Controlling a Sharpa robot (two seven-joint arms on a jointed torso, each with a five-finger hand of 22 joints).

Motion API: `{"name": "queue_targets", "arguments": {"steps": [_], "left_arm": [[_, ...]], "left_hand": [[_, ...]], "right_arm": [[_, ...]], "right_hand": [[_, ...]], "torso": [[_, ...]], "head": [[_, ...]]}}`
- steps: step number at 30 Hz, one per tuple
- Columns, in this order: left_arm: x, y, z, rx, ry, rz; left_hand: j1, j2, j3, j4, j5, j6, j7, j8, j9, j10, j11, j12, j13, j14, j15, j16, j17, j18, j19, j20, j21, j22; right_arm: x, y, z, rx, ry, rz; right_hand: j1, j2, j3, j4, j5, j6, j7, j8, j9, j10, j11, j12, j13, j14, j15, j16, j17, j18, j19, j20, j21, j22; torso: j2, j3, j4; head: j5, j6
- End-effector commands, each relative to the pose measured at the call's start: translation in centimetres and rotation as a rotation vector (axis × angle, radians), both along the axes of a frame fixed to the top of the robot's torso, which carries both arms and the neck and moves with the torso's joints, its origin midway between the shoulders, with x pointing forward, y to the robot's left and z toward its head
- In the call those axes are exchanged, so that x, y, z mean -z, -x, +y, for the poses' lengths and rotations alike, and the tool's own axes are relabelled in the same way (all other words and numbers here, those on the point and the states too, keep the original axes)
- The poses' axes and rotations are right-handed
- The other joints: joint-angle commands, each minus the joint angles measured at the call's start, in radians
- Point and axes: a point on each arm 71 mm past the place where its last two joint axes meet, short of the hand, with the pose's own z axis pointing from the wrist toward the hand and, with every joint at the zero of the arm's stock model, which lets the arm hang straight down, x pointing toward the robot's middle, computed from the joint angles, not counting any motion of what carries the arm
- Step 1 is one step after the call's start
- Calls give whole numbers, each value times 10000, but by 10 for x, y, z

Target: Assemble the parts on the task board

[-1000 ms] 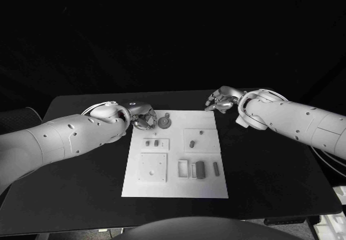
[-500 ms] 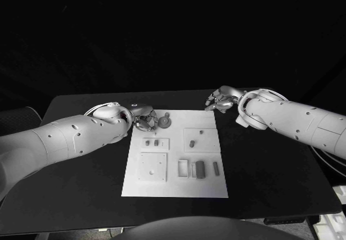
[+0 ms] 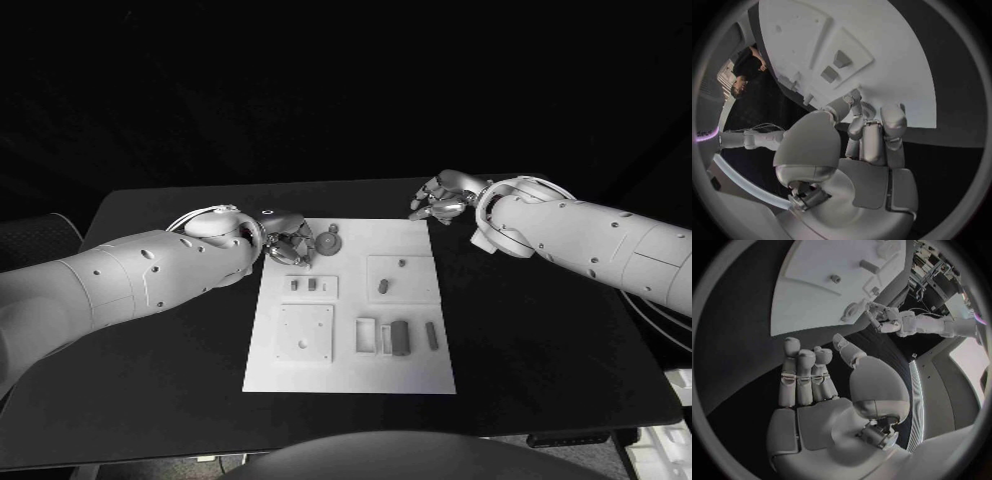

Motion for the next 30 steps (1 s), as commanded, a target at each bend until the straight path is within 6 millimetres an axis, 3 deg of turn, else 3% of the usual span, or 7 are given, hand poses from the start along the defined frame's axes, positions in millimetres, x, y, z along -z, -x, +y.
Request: {"name": "queue_targets", "arguments": {"steps": [1, 30], "left_arm": [[2, 2, -1, 130, -96, 335], [4, 2, -5, 190, -150, 469]], "left_hand": [[-80, 40, 5, -44, 37, 592, 526, 66, 60, 10, -61, 24, -4, 41, -43, 0, 14, 1376, -40, 3, 58, 170], [-125, 60, 35, -81, 39, 591, 526, 50, 61, 9, -61, 29, 13, 42, -44, -3, 18, 1365, -55, 3, 61, 167]], "right_arm": [[1, 0, 2, -143, -3, 79], [1, 0, 2, -152, -7, 76]], "right_hand": [[-108, -20, -44, -18, 9, -65, 32, -39, 12, -25, 39, -8, 16, 45, -10, -64, 13, 143, -18, -32, 50, 11], [-106, -15, -38, -17, 9, -65, 32, -44, 16, -24, 40, -17, 35, 49, -9, -84, 51, 143, -23, -32, 51, 26]], "torso": [[2, -4, 8], [-1, -2, 1]], "head": [[2, -4], [10, -19]]}}
